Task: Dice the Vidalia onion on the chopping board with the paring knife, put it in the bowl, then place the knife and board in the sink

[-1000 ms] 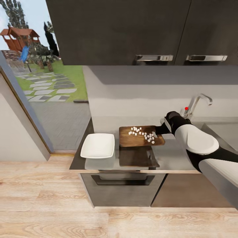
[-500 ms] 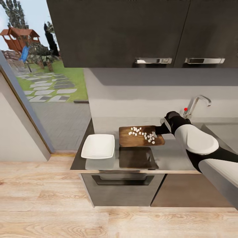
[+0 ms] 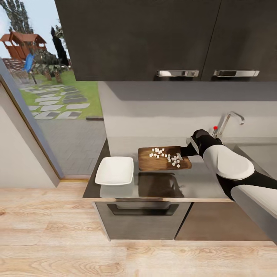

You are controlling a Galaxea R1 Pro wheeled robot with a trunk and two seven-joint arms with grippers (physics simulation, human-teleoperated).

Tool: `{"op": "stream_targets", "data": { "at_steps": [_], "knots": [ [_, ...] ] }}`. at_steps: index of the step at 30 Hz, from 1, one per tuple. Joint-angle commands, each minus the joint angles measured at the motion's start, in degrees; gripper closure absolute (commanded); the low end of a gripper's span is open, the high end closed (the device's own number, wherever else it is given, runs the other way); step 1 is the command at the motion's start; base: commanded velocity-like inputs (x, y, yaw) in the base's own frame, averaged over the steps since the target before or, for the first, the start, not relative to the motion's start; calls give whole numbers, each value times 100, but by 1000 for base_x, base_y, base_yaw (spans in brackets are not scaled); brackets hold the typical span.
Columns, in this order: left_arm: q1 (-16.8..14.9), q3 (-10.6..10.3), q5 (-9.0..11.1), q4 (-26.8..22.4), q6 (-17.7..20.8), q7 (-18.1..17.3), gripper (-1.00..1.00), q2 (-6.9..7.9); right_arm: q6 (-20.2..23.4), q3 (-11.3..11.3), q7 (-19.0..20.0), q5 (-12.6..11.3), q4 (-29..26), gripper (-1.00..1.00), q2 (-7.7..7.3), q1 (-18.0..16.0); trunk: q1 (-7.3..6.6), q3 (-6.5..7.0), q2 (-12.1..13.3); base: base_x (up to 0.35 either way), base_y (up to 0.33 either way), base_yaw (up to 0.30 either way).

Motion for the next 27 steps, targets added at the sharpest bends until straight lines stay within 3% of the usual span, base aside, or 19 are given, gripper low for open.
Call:
{"op": "stream_targets", "data": {
  "at_steps": [1,6,27],
  "knots": [
    [-9,-48,21,21,-27,19,-100,-7,14,-31,53,54,-16,100,5,-5,-20,8,31,0,0,0],
    [-9,-48,18,21,-27,19,-100,-9,14,-26,53,54,-16,100,5,-5,-129,97,232,0,0,0],
    [-9,-48,18,21,-27,19,-100,-10,14,-29,68,54,-16,100,12,-5,-130,98,232,0,0,0]
  ]
}}
